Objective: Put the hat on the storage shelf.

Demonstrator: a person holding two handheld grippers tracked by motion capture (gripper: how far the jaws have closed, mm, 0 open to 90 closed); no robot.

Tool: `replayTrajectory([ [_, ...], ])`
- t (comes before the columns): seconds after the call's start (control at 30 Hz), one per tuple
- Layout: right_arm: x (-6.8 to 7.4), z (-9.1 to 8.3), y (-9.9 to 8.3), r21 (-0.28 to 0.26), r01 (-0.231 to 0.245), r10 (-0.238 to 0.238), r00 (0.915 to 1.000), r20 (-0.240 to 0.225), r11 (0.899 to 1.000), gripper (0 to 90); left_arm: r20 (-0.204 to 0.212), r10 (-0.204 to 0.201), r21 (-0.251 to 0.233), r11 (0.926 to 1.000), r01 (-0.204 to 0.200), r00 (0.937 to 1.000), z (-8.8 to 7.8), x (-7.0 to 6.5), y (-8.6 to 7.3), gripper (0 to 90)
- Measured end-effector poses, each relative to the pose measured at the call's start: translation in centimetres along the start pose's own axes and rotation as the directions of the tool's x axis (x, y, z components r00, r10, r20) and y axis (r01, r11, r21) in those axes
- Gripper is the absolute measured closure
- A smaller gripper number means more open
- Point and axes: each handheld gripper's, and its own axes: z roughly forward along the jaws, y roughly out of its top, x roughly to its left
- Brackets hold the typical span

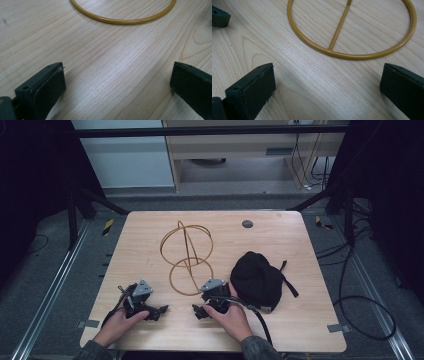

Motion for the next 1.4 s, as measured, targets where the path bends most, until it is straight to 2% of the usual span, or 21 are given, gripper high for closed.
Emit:
replayTrajectory([
  [0.13,0.0,0.1,0.1,0.007,-0.005,0.005,1.0,0.006,1.0,0.8,-0.008,-0.01,-0.002,0.9999,0.01,0.9999,0.0,-0.2,0.0,0.0],
  [0.2,0.1,0.0,0.6,0.033,0.009,-0.009,0.9999,0.008,0.999,6.7,-0.009,-0.012,-0.002,0.9999,0.012,0.9999,0.0,-0.3,0.0,0.0],
  [0.27,0.7,-0.6,1.3,0.033,0.037,-0.04,0.9964,0.075,0.999,9.4,-0.011,-0.016,-0.002,0.9999,0.016,0.9998,-0.1,-0.3,-0.1,0.0],
  [0.37,1.2,-2.1,2.6,0.03,0.096,-0.098,0.9911,0.09,0.995,8.1,-0.013,-0.018,-0.003,0.9998,0.018,0.9998,-0.1,-0.4,-0.1,0.0],
  [0.47,1.3,-3.9,3.7,0.064,0.147,-0.153,0.9812,0.118,0.987,7.5,-0.013,-0.02,-0.002,0.9998,0.02,0.9997,-0.1,-0.5,-0.1,0.0],
  [0.63,-0.2,-7.0,4.8,0.103,0.182,-0.194,0.9743,0.115,0.978,6.9,-0.009,-0.016,-0.003,0.9999,0.016,0.9998,-0.1,-0.4,-0.1,0.0],
  [0.67,-0.7,-7.5,4.9,0.121,0.181,-0.194,0.9753,0.105,0.976,7.8,-0.007,-0.014,-0.002,0.9999,0.014,0.9999,-0.1,-0.4,-0.1,0.0],
  [0.73,-1.8,-8.4,5.1,0.152,0.17,-0.186,0.9778,0.097,0.974,8.5,-0.003,-0.01,-0.003,0.9999,0.01,0.9999,-0.1,-0.4,-0.1,0.0],
  [0.83,-2.6,-9.4,5.2,0.168,0.163,-0.184,0.9759,0.117,0.972,9.7,-0.002,-0.009,-0.002,1.0,0.009,1.0,-0.1,-0.4,-0.1,0.0],
  [0.87,-3.4,-10.3,5.2,0.183,0.169,-0.193,0.9734,0.124,0.969,10.4,-0.002,-0.009,-0.003,1.0,0.009,1.0,-0.1,-0.4,-0.1,0.0],
  [0.97,-4.4,-11.7,4.9,0.212,0.149,-0.177,0.9769,0.12,0.966,14.8,-0.003,-0.009,-0.003,1.0,0.009,1.0,-0.1,-0.4,-0.1,0.0],
  [1.03,-5.4,-12.5,4.5,0.216,0.123,-0.15,0.9825,0.111,0.969,17.1,-0.003,-0.009,-0.003,1.0,0.009,1.0,-0.1,-0.4,-0.1,0.0],
  [1.13,-7.1,-13.7,3.8,0.21,0.058,-0.074,0.9945,0.074,0.976,17.2,-0.008,-0.013,-0.003,0.9999,0.013,0.9999,-0.1,-0.5,-0.1,0.0],
  [1.17,-7.1,-13.7,3.8,0.21,0.058,-0.074,0.9945,0.074,0.976,17.2,-0.008,-0.013,-0.003,0.9999,0.013,0.9999,-0.1,-0.5,-0.1,0.0],
  [1.2,-8.2,-14.3,3.4,0.217,0.018,-0.037,0.9956,0.085,0.976,16.9,-0.008,-0.013,-0.003,0.9999,0.013,0.9999,-0.1,-0.5,-0.1,0.0],
  [1.3,-9.1,-14.9,3.2,0.225,-0.015,-0.007,0.9951,0.099,0.974,14.6,-0.008,-0.013,-0.003,0.9999,0.013,0.9999,-0.1,-0.5,-0.1,0.0],
  [1.33,-10.0,-15.3,3.0,0.243,-0.026,-0.001,0.9939,0.11,0.97,13.4,-0.007,-0.012,-0.003,0.9999,0.012,0.9999,-0.1,-0.4,-0.1,0.0],
  [1.4,-10.5,-15.6,3.0,0.261,-0.03,-0.002,0.9928,0.12,0.965,13.3,-0.006,-0.011,-0.002,0.9999,0.011,0.9999,-0.1,-0.4,-0.1,0.0],
])
